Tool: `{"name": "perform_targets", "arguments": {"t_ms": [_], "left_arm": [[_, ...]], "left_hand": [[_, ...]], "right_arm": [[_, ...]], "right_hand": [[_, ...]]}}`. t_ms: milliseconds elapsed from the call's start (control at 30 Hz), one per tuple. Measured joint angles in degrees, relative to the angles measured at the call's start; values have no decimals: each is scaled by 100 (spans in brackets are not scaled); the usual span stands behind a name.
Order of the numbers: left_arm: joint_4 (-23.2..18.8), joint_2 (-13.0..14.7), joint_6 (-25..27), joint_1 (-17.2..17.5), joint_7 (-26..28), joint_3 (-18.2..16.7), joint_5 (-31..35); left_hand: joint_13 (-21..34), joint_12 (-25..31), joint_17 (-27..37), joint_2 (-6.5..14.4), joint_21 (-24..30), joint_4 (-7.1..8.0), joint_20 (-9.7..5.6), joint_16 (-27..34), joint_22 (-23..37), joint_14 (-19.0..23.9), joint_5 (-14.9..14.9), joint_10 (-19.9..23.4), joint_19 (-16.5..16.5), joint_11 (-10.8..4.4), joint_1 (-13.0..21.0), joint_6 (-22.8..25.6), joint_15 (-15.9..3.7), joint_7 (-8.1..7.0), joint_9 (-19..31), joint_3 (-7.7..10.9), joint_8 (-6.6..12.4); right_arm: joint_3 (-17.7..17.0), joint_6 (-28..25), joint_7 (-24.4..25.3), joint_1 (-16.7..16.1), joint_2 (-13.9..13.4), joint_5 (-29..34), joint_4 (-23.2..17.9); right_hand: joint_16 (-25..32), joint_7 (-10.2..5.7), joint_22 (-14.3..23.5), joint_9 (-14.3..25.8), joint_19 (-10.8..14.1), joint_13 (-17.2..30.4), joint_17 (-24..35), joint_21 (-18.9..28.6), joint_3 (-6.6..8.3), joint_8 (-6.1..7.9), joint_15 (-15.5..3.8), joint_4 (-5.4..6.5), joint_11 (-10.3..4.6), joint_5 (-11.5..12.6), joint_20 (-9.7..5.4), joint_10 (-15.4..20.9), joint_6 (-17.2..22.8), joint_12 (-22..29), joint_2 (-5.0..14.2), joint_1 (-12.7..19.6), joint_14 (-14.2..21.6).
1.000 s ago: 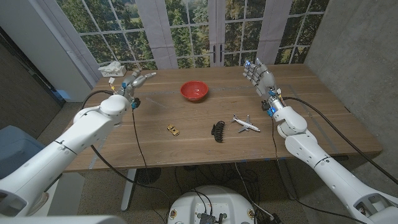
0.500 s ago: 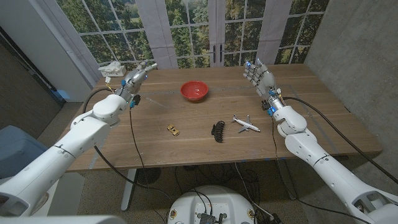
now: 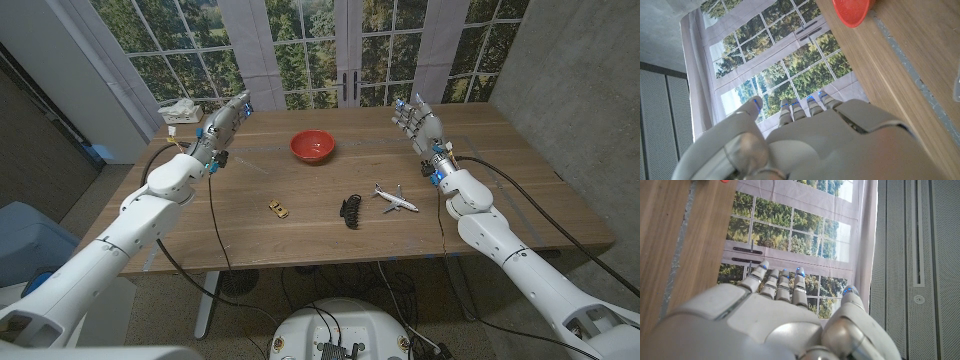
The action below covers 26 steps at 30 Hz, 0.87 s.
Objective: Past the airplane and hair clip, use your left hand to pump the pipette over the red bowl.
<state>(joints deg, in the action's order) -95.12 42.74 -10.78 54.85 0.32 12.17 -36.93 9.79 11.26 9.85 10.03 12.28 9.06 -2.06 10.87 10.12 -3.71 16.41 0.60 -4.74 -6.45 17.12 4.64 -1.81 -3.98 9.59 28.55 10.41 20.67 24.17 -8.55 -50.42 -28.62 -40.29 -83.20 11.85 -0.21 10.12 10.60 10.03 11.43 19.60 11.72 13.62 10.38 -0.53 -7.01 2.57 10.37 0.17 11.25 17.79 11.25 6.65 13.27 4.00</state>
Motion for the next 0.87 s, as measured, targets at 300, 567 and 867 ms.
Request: {"name": "perform_targets", "arguments": {"t_ms": [300,567,867], "left_arm": [[289,-215,-401,-104,-334,44,-170],[484,-339,-612,-181,-507,103,-226],[712,-427,-797,-263,-629,171,-231]], "left_hand": [[0,-50,1,15,0,89,1,-63,-26,-29,87,-53,160,54,-61,-91,-14,86,0,427,-40],[1,-68,1,-15,0,48,1,-72,-26,-29,117,-125,221,1,-91,-181,-14,113,1,515,-49],[1,-68,-20,-38,0,48,1,-72,-25,-29,122,-155,221,32,-113,-221,-14,153,1,563,-49]], "right_arm": [[-41,-61,134,9,41,-31,13],[-81,-127,308,9,53,-6,9],[-100,-16,787,10,172,301,72]], "right_hand": [[-41,411,0,-45,95,-26,-153,0,32,-68,-72,-33,-74,0,-111,-157,-631,-45,0,0,-51],[-127,449,1,-48,-182,-52,-325,-73,56,-68,35,-57,-111,-21,-152,-734,-1327,-110,0,0,-488],[-150,460,1,-74,-956,-79,-508,-179,104,-41,-132,-72,-63,-21,-186,-1026,-1578,-105,0,0,-995]]}}
